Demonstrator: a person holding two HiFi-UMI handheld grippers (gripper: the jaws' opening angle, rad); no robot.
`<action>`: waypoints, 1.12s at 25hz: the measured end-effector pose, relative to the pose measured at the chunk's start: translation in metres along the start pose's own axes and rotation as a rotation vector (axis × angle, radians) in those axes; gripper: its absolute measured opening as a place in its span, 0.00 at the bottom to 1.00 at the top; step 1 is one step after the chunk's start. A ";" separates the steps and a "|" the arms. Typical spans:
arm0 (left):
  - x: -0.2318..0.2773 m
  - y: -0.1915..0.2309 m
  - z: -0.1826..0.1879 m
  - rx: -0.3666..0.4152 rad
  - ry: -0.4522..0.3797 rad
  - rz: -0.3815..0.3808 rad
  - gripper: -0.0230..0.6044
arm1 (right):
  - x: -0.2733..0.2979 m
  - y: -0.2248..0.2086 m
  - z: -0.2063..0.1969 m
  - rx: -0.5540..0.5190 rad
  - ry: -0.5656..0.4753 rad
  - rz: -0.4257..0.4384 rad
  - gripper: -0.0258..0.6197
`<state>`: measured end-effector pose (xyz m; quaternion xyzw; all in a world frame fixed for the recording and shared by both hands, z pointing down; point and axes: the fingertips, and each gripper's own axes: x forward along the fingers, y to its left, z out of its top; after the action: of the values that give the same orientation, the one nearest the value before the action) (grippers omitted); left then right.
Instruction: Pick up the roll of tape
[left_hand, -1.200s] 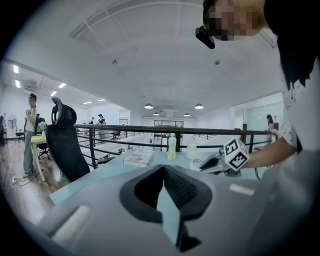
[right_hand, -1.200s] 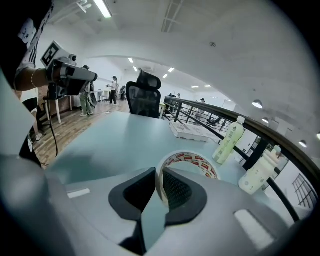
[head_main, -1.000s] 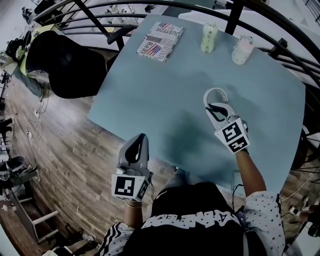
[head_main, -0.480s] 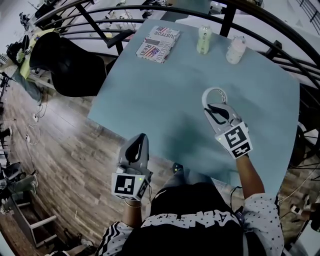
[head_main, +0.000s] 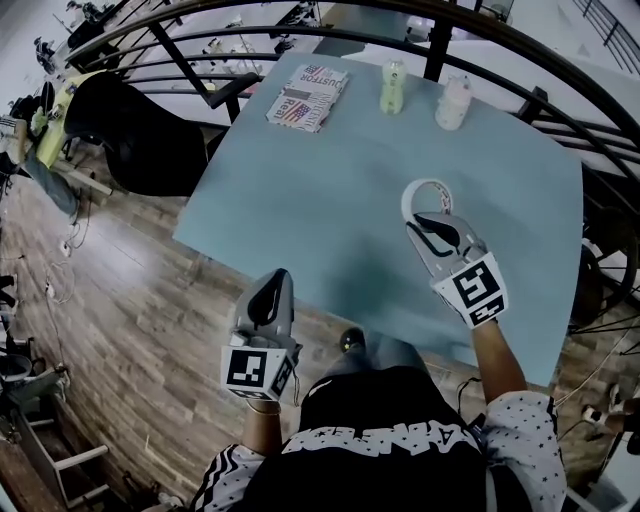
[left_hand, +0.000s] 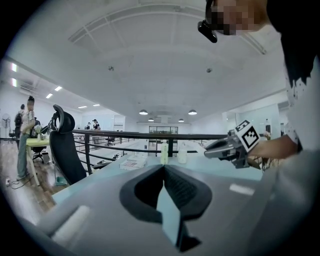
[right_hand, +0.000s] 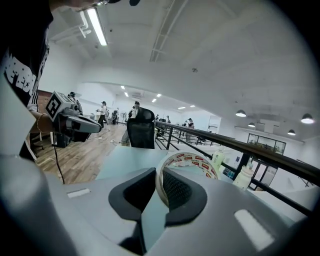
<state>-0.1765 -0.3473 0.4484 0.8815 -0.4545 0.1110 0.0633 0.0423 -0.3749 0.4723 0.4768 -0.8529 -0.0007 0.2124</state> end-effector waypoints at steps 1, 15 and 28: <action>-0.002 -0.001 0.001 0.000 -0.004 -0.002 0.04 | -0.004 0.002 0.003 -0.001 -0.008 -0.003 0.12; -0.018 -0.010 0.014 0.018 -0.048 -0.039 0.04 | -0.054 0.019 0.043 -0.023 -0.081 -0.052 0.12; -0.012 -0.007 0.028 0.024 -0.103 -0.054 0.04 | -0.068 0.024 0.059 -0.028 -0.106 -0.065 0.12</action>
<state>-0.1739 -0.3402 0.4185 0.8986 -0.4320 0.0691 0.0320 0.0322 -0.3180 0.3991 0.5007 -0.8469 -0.0448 0.1734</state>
